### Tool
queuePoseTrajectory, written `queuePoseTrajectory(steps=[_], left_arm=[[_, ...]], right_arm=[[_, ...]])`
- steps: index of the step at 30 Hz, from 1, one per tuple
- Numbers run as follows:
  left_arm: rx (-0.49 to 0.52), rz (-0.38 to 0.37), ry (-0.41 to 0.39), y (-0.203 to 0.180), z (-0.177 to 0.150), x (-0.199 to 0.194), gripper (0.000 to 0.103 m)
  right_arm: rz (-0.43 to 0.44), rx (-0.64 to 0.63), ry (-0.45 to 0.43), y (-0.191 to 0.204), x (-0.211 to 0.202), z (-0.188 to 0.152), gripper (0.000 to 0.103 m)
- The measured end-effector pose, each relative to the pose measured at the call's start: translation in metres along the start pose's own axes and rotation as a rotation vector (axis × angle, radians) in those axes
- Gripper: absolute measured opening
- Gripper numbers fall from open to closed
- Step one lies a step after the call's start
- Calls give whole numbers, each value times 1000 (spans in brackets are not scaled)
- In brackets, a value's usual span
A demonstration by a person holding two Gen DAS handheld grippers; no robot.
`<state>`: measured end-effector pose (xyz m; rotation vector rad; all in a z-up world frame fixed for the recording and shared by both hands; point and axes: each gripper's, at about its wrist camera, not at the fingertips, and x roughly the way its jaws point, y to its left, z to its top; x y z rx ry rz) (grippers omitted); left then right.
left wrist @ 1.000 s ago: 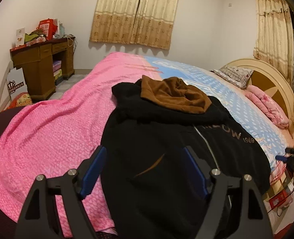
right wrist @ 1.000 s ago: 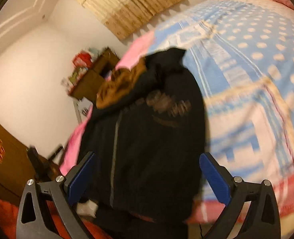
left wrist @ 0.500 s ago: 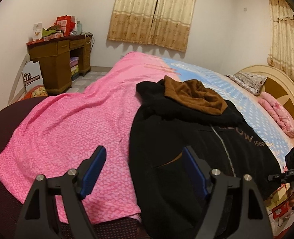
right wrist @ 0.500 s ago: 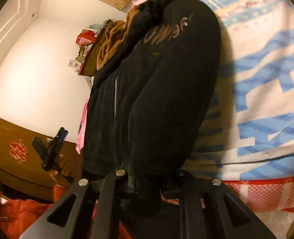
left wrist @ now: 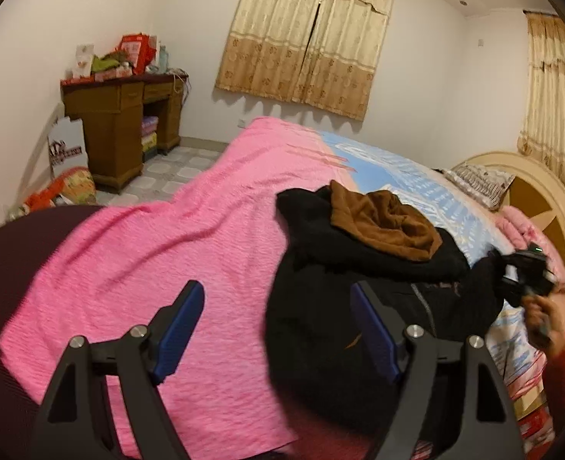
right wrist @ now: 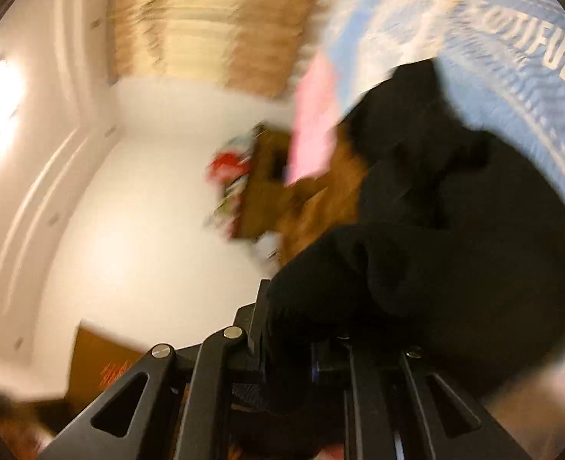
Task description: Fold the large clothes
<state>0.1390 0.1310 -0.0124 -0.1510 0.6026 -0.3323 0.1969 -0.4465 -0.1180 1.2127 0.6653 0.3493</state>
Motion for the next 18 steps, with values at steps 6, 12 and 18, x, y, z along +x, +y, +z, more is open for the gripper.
queuePoseTrajectory(steps=[6, 12, 18], left_arm=[[110, -33, 83, 2, -22, -5, 92], [187, -88, 94, -30, -15, 52, 93], [62, -159, 222, -33, -3, 138, 58]], right_arm=[[-127, -26, -21, -24, 23, 2, 10], [-133, -3, -11, -26, 26, 1, 10], [-83, 82, 26, -20, 27, 6, 27]])
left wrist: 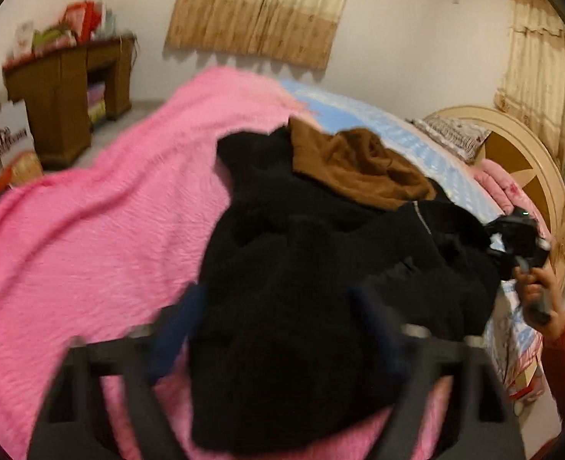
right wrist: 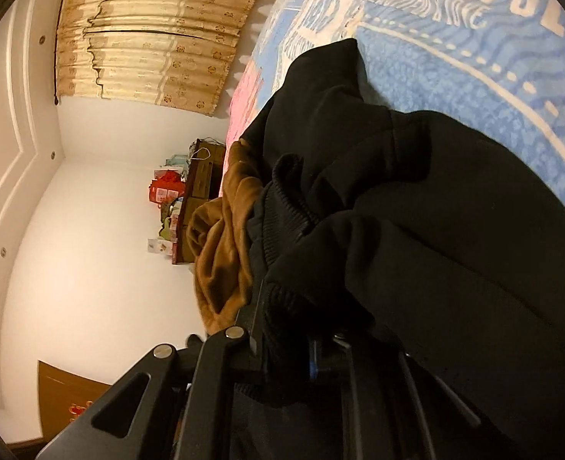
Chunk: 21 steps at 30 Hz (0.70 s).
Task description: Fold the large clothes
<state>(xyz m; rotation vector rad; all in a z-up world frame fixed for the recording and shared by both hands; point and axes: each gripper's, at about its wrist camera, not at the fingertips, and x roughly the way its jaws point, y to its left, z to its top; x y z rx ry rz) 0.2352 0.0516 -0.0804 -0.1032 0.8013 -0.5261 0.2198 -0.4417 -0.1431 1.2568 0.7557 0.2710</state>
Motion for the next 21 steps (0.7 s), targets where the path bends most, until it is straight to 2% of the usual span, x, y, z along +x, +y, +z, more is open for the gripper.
queuePoseTrajectory(steps=[1, 3, 4, 6, 7, 8, 10, 12, 13, 14, 16, 18, 21], left_arm=[[1, 3, 20, -1, 0, 6, 44], [6, 35, 49, -5, -1, 20, 35], [15, 57, 51, -8, -3, 23, 27], [7, 59, 55, -6, -7, 23, 25], [1, 53, 51, -5, -9, 22, 25], [-3, 38, 44, -4, -11, 19, 25], [-2, 23, 41, -3, -13, 14, 31], [-1, 14, 42, -2, -15, 12, 46], [-3, 14, 43, -2, -15, 12, 57], [-7, 19, 42, -1, -15, 11, 61], [-13, 22, 44, -2, -15, 11, 61], [-13, 28, 52, -1, -16, 12, 61], [-3, 36, 60, -2, -16, 15, 60]], right_arm=[[53, 23, 9, 4, -5, 0, 37], [146, -5, -19, 17, -22, -2, 88], [196, -49, -53, 29, -42, -3, 94], [269, -110, -93, 42, -70, -4, 95], [274, -184, -127, 51, -89, -7, 95], [232, -262, -159, 60, -101, -10, 95], [50, -459, -190, 82, -107, -21, 95], [-164, -669, -125, 101, -86, -32, 95], [-246, -749, -91, 108, -70, -38, 95], [-301, -813, -69, 112, -57, -41, 95], [-377, -901, -53, 113, -33, -43, 95], [-416, -939, -57, 104, -19, -38, 95], [-486, -981, 27, 87, 23, -28, 95]])
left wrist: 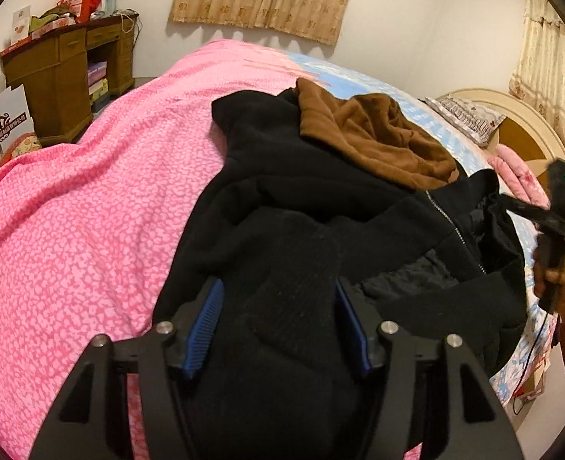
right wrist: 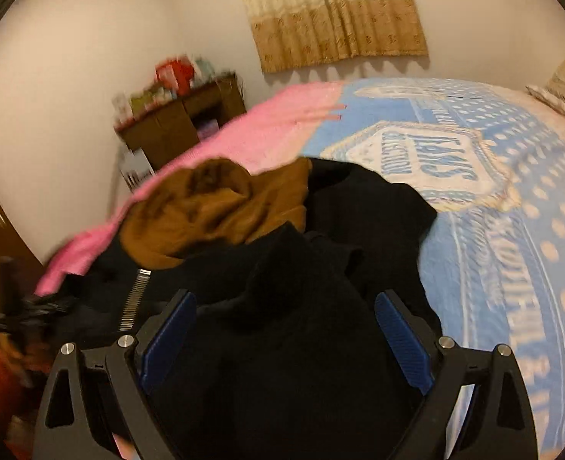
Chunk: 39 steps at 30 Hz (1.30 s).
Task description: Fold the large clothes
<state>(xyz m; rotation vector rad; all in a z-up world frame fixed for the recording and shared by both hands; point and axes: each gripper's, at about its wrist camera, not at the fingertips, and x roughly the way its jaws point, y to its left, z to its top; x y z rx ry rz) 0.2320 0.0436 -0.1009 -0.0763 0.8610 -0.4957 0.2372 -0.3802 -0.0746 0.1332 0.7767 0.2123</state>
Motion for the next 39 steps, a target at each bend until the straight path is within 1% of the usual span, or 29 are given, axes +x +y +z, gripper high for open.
queuePoseTrajectory(steps=[1, 2, 3, 4, 6, 7, 8, 9, 11, 13, 16, 18, 19, 20, 21, 22, 23, 24, 25, 26, 27, 28, 29, 31, 32, 34, 36, 38, 39], left_arm=[[14, 3, 1, -2, -1, 0, 52], [21, 2, 2, -3, 1, 2, 27], [41, 0, 5, -7, -1, 2, 20], [62, 13, -4, -12, -1, 1, 16], [90, 23, -45, -19, -3, -8, 14], [76, -2, -60, -19, -2, -15, 13], [59, -27, -77, -17, 1, -22, 13], [37, -59, -110, -15, 6, -33, 13], [6, -97, -185, -11, 29, -51, 13], [-11, -119, -213, -9, 52, -54, 13], [-19, -50, -237, -9, 97, -36, 13], [-67, -11, -216, -3, 117, -14, 14], [-89, 32, -197, 1, 129, 6, 15], [-95, 69, -172, 4, 134, 21, 17], [-130, 130, -103, 10, 140, 53, 18], [-147, 153, -63, 14, 139, 69, 22], [-149, 208, -11, 17, 136, 98, 30], [-143, 237, -18, 17, 131, 106, 33], [-131, 261, -67, 16, 126, 108, 36], [-124, 272, -83, 15, 124, 106, 40], [-128, 276, -94, 16, 123, 103, 42], [-139, 282, -101, 19, 122, 102, 53], [-166, 299, -98, 26, 121, 102, 72], [-273, 307, -83, 45, 119, 103, 88], [-340, 252, -71, 58, 118, 103, 90], [-385, 192, -58, 68, 117, 103, 90], [-360, 197, -48, 62, 118, 95, 90], [-291, 230, -68, 53, 120, 75, 90], [-263, 247, -91, 50, 119, 64, 90]], right_arm=[[4, -7, 49, 1, 16, -1, 95], [6, -13, 86, 1, 28, -2, 95], [1, -31, 98, 4, 35, -4, 91], [-39, -76, 80, 9, 33, -10, 85], [-51, -71, 58, 10, 24, -16, 57], [-53, -37, 23, 6, 8, -20, 48], [-49, -15, 3, 3, -3, -22, 29], [-28, 36, -44, -2, -26, -25, 26], [-2, 86, -116, -6, -55, -23, 25], [-4, 101, -175, -7, -73, -18, 25], [-45, 127, -236, -10, -81, 0, 25], [-89, 179, -271, -22, -71, 13, 25], [-101, 212, -280, -30, -62, 17, 25], [-121, 227, -270, -36, -50, 21, 25], [-161, 238, -228, -44, -30, 24, 25], [-191, 254, -192, -49, -11, 23, 25], [-223, 270, -140, -57, 17, 18, 28], [-255, 256, -118, -58, 36, 12, 35], [-260, 252, -125, -60, 42, 10, 36], [-265, 253, -144, -59, 39, 14, 42], [-289, 244, -161, -58, 36, 15, 59], [-307, 245, -148, -59, 38, 14, 65], [-293, 263, -132, -63, 41, 13, 67], [-242, 331, -119, -78, 44, 11, 73], [-225, 362, -113, -82, 42, 10, 78], [-164, 438, -99, -95, 41, 7, 80], [-110, 481, -95, -101, 34, 10, 80], [-52, 549, -201, -104, 8, 9, 80], [-31, 595, -284, -108, -12, 6, 80]])
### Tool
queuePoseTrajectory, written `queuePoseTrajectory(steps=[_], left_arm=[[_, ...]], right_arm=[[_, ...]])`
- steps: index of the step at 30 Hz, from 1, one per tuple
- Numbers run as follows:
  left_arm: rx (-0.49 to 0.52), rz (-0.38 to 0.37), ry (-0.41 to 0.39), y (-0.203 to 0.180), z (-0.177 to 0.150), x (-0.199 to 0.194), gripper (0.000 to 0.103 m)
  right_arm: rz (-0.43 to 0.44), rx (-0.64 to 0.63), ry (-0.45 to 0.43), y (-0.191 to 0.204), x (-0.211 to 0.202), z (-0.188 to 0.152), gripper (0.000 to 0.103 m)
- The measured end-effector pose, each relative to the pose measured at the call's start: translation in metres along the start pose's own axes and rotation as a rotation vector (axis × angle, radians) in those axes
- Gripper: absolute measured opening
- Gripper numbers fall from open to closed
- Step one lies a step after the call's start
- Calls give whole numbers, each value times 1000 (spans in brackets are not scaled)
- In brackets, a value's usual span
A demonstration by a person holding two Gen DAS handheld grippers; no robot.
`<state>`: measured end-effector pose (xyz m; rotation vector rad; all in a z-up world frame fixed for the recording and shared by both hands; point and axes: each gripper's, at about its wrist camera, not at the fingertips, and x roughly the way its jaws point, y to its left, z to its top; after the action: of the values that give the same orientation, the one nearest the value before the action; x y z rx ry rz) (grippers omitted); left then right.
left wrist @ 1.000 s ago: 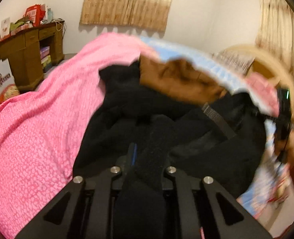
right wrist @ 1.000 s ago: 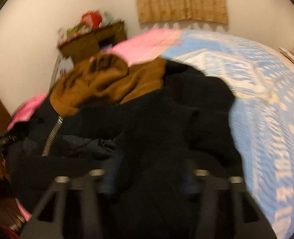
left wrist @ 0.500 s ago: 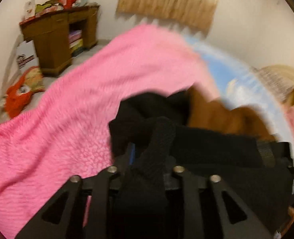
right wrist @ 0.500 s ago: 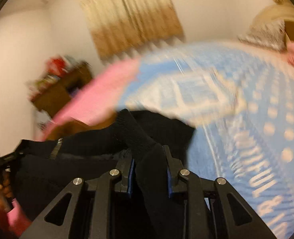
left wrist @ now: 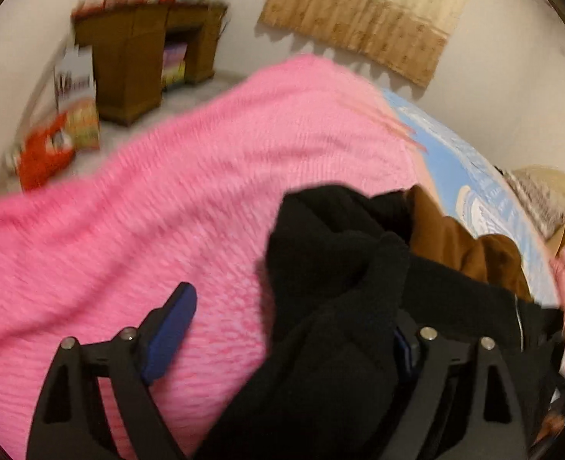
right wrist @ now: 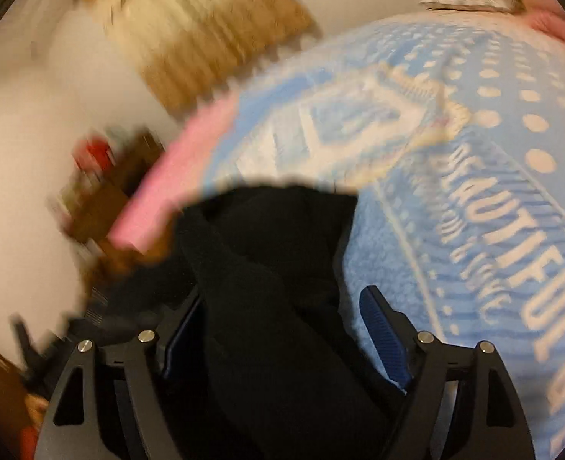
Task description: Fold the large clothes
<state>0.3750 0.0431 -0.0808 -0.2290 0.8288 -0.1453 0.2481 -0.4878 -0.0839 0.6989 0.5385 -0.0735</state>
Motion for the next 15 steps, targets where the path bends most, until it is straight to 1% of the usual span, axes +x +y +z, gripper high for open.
queuePoseTrajectory(steps=[1, 2, 3, 4, 5, 6, 7, 8, 9, 10, 12, 13, 14, 15], left_arm=[[28, 14, -32, 0, 0, -15, 94], [42, 28, -44, -3, 0, -22, 97], [59, 55, -61, -6, -3, -34, 97], [70, 70, -78, -9, -6, -42, 97], [78, 80, -91, -11, -8, -44, 97], [101, 106, -121, -19, -15, -52, 97], [123, 138, -138, -26, -18, -53, 97], [142, 174, -148, -32, -18, -51, 96], [159, 190, -142, -40, -12, -40, 96], [167, 190, -126, -44, -4, -32, 96], [150, 191, -120, -42, 5, -28, 96], [130, 190, -112, -39, 16, -22, 96], [106, 185, -98, -34, 22, -21, 97], [78, 170, -80, -28, 31, -20, 97]], right_arm=[[15, 58, -74, -5, -22, 4, 80], [10, 93, -126, -6, -42, 5, 80], [12, 79, -134, -1, -52, 6, 80], [20, 30, -123, 10, -58, 4, 78], [23, -28, -107, 24, -60, 0, 62], [11, -112, -78, 42, -58, -7, 42], [-14, -211, -42, 65, -51, -17, 39], [-24, -286, -17, 83, -45, -29, 39], [-15, -341, 4, 100, -36, -40, 39], [-9, -363, 20, 110, -28, -48, 39], [-24, -368, 38, 115, -16, -58, 39], [-26, -370, 49, 114, -10, -61, 39], [-28, -389, 79, 114, 1, -64, 39], [-50, -418, 95, 114, 6, -68, 39]])
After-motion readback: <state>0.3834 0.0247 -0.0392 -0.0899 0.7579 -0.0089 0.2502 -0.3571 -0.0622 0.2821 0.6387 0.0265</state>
